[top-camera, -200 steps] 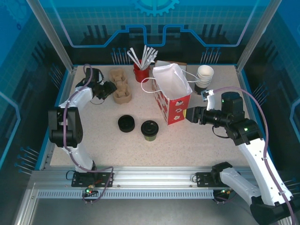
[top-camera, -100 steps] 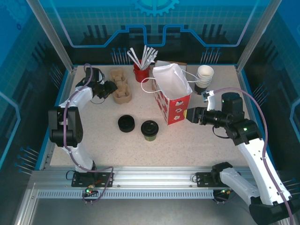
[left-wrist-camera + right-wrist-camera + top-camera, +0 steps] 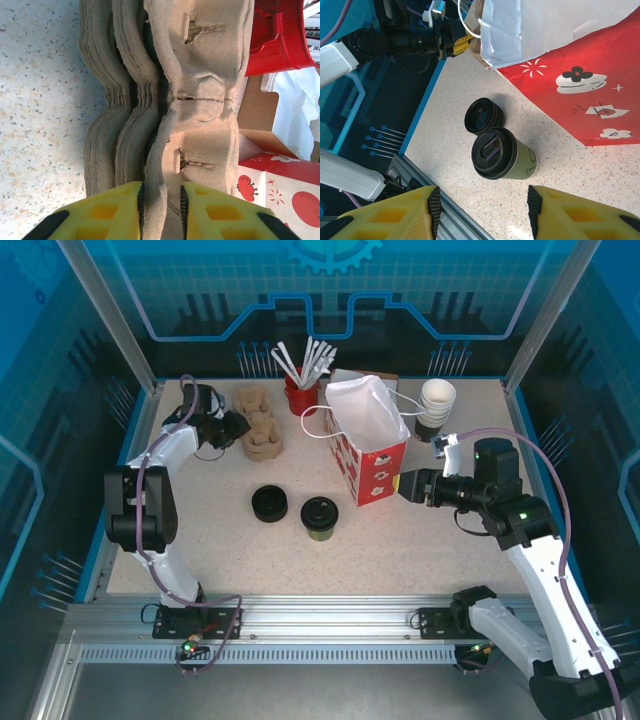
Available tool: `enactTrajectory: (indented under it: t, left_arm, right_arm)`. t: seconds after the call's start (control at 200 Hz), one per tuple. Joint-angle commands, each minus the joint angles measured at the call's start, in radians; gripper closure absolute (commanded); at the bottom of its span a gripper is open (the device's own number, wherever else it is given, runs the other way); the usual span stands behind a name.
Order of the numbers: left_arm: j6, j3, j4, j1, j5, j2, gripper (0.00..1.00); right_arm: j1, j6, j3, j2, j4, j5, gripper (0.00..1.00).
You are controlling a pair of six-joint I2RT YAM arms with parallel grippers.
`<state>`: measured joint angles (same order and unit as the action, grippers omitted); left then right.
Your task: Pack the takeout coffee
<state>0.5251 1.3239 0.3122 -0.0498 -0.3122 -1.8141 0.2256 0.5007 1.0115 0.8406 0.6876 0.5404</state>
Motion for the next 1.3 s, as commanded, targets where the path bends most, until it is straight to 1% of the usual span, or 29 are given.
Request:
enactTrajectory:
  t: [0.0,0.145,0.29,0.41,0.515,0.635,0.795,0.905,1.036,1.181,1.296]
  left_arm:
    - [0.007,0.01,-0.024,-0.008,-0.033,0.001,0.77]
    - [0.006,0.014,-0.028,-0.007,-0.039,0.007,0.82]
    - [0.004,0.018,-0.028,-0.007,-0.044,0.015,0.89]
    - [0.004,0.02,-0.033,-0.007,-0.049,0.023,0.91]
    - [0.005,0.02,-0.045,-0.007,-0.063,0.033,0.96]
    - [0.001,0.019,-0.059,-0.008,-0.082,0.041,0.99]
    - [0.001,-0.005,-0.098,-0.015,-0.131,0.062,1.0]
    - [0.037,-0.049,-0.166,-0.041,-0.191,0.076,1.0]
    - [0.041,-0.084,-0.202,-0.058,-0.216,0.088,1.0]
    - [0.06,-0.106,-0.248,-0.072,-0.27,0.087,1.0]
    - [0.076,-0.128,-0.264,-0.088,-0.271,0.083,1.0]
  right_arm:
    - [-0.02,0.009,-0.011,-0.017,-0.005,0.026,0.48]
    - [-0.025,0.009,-0.011,-0.02,-0.005,0.028,0.48]
    - [-0.025,0.012,-0.014,-0.024,-0.003,0.03,0.48]
    - [-0.029,0.013,-0.015,-0.031,-0.001,0.03,0.48]
    - [-0.031,0.014,-0.015,-0.035,0.003,0.028,0.48]
    - [-0.035,0.017,-0.015,-0.037,0.004,0.03,0.48]
    - [-0.038,0.019,-0.01,-0.037,0.009,0.033,0.48]
    - [-0.04,0.02,-0.003,-0.035,0.013,0.033,0.48]
    - [-0.039,0.021,0.006,-0.035,0.016,0.035,0.48]
    - [-0.041,0.028,0.011,-0.034,0.016,0.033,0.48]
    - [-0.04,0.033,0.014,-0.036,0.02,0.032,0.48]
